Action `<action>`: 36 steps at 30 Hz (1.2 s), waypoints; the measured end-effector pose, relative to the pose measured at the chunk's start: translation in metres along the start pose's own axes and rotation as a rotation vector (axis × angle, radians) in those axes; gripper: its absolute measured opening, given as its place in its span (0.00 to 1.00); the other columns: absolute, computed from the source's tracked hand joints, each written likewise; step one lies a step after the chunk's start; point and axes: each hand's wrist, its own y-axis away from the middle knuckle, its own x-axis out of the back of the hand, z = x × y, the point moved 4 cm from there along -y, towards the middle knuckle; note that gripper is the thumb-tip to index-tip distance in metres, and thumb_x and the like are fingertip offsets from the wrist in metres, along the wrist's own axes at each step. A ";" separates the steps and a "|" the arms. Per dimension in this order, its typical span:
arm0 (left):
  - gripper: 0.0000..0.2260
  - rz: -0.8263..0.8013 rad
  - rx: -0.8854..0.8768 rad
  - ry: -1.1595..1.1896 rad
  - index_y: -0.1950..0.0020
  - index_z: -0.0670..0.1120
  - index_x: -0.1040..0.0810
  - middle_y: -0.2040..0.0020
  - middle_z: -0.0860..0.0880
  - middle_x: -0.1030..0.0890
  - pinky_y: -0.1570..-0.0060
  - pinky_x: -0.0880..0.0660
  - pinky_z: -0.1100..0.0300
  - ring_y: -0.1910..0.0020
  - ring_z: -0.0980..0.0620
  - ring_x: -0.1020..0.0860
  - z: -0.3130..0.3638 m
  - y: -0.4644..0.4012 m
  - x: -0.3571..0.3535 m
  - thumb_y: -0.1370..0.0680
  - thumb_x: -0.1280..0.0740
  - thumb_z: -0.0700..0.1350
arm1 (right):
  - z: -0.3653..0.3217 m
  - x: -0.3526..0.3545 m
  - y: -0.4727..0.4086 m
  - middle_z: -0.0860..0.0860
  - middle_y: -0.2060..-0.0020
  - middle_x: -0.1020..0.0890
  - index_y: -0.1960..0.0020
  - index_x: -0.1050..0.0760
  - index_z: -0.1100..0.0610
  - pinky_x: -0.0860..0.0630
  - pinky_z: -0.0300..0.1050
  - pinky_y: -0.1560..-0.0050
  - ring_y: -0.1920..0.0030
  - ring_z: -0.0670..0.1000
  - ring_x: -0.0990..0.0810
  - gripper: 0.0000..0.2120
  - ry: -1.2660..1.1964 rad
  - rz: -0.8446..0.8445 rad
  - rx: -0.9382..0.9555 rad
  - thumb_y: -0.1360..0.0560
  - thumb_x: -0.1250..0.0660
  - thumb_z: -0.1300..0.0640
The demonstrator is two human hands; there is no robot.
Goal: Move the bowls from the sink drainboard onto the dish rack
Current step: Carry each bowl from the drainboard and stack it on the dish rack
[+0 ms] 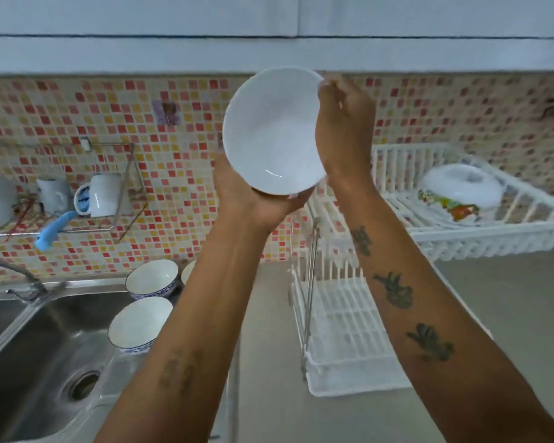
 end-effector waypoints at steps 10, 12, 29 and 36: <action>0.20 -0.098 0.128 -0.495 0.40 0.48 0.24 0.42 0.42 0.23 0.47 0.22 0.38 0.41 0.37 0.24 -0.103 -0.063 -0.104 0.22 0.39 0.61 | 0.048 0.176 -0.059 0.44 0.67 0.24 0.68 0.26 0.46 0.29 0.44 0.56 0.61 0.48 0.24 0.16 0.020 0.214 -0.205 0.23 0.42 0.47; 0.23 -0.075 0.007 -0.706 0.37 0.49 0.27 0.44 0.44 0.24 0.50 0.19 0.43 0.44 0.40 0.22 -0.117 -0.081 -0.118 0.22 0.41 0.64 | 0.058 0.202 -0.067 0.47 0.67 0.23 0.69 0.27 0.48 0.28 0.47 0.57 0.60 0.52 0.23 0.23 0.114 0.149 -0.309 0.22 0.47 0.38; 0.31 -0.252 -0.593 -1.723 0.38 0.43 0.31 0.34 0.43 0.33 0.41 0.24 0.47 0.38 0.42 0.31 -0.214 -0.161 -0.122 0.34 0.21 0.49 | 0.157 0.284 -0.071 0.56 0.55 0.20 0.55 0.25 0.55 0.24 0.56 0.46 0.53 0.58 0.20 0.17 0.246 -0.065 -0.631 0.23 0.45 0.43; 0.37 -0.158 -0.472 -1.565 0.30 0.45 0.34 0.30 0.46 0.39 0.39 0.31 0.70 0.36 0.54 0.37 -0.214 -0.172 -0.105 0.34 0.20 0.46 | 0.178 0.283 -0.079 0.51 0.62 0.23 0.54 0.28 0.56 0.29 0.44 0.62 0.63 0.50 0.25 0.12 0.273 -0.124 -0.672 0.23 0.46 0.50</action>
